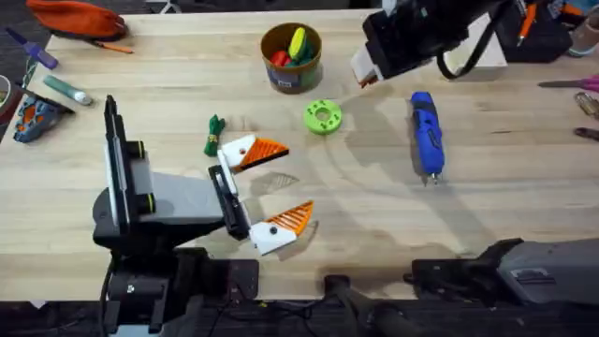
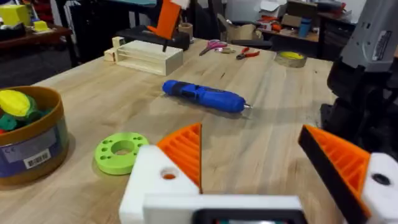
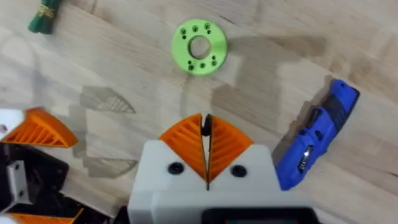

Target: Pick up the gripper from the table and insert it into the empty holder that is missing its gripper. Then pick up a screw, insert it into the mounting hole, and use the screwdriver to tighten it. Finally, clean up the table by picking up the vegetable and placing it into the bucket.

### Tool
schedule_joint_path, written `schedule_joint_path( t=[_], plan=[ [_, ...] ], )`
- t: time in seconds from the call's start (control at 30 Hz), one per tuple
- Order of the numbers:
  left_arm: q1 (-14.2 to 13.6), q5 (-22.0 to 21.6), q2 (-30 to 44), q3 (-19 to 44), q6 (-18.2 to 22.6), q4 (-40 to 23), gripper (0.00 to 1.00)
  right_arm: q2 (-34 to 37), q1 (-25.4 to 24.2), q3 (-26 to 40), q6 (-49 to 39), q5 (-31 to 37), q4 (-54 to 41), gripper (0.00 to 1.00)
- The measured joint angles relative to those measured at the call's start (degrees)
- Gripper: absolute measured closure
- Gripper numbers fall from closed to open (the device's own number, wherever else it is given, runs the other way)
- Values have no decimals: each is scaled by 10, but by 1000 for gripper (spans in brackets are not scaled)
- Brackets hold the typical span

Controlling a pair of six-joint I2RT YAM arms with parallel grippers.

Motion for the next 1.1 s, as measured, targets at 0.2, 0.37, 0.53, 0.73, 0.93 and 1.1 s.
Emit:
schedule_joint_path(
  t=[0.2, 0.37, 0.53, 0.73, 0.93, 1.1],
  plan=[
    [0, 0, 0, 0, 0, 0, 15, 0, 3, 37, 6, -15, -40, 995],
    [0, 0, 0, 0, 0, 0, 15, 3, 33, 91, 6, -16, -67, 995],
    [0, 0, 0, 0, 0, 0, 15, 35, 77, 149, 6, -17, -91, 995],
    [0, 0, 0, 0, 0, 0, 15, 92, 139, 201, 5, -19, -99, 995],
    [0, 0, 0, 0, 0, 0, 16, 140, 183, 236, 5, -20, -103, 995],
    [0, 0, 0, 0, 0, 0, 16, 168, 216, 266, -4, -22, -115, 995]
  ],
)
